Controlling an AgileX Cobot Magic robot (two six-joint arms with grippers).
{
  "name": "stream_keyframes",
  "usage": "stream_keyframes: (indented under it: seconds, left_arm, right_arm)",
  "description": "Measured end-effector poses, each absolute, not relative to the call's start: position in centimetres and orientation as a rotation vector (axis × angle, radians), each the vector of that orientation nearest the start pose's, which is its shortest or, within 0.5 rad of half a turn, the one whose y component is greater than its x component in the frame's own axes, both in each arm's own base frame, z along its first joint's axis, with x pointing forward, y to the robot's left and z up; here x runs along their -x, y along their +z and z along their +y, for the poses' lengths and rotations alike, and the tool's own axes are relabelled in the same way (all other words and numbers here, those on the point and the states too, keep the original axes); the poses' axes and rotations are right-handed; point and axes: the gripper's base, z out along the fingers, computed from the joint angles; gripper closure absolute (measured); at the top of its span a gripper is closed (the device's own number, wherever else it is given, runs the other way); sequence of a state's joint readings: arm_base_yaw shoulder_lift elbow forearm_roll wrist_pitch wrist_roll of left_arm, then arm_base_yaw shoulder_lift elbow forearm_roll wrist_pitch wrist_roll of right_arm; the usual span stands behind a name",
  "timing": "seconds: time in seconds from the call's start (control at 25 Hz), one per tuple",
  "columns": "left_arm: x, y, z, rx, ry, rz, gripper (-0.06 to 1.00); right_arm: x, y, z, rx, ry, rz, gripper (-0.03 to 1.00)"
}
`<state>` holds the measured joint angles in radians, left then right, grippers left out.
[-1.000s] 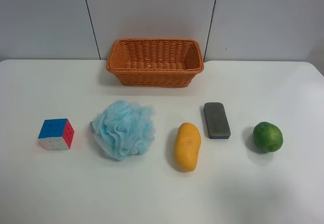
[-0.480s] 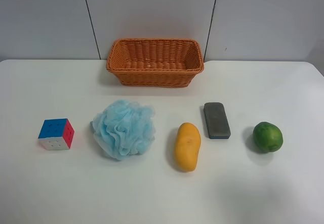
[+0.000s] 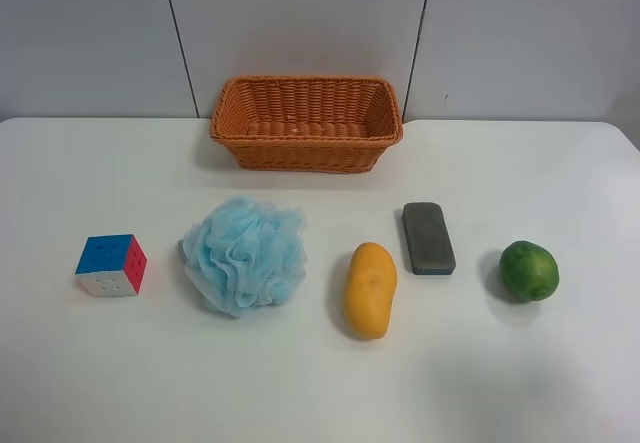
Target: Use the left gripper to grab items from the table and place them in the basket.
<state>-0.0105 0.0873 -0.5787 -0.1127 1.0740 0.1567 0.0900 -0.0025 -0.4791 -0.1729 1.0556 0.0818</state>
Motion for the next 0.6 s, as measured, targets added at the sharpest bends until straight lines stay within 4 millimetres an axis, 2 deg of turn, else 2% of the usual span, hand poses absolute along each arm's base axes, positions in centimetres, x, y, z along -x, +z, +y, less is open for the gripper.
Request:
stream_keyframes:
  seconds: [0.24,0.4,0.6]
  left_arm:
    - [-3.0,34.0,-1.1,-0.180,-0.077,2.154,-0.05]
    - [-6.2,35.7,-1.4,-0.191,-0.126,2.301,-0.05]
    - [-10.4,36.9,-1.6,-0.163,-0.169,2.437,-0.05]
  right_arm:
    - [0.2,27.3,-1.4,0.003,-0.100,2.047,-0.02]
    - [0.2,27.3,-1.4,0.003,-0.100,2.047,-0.02]
    - [0.2,27.3,-1.4,0.003,-0.100,2.047,-0.02]
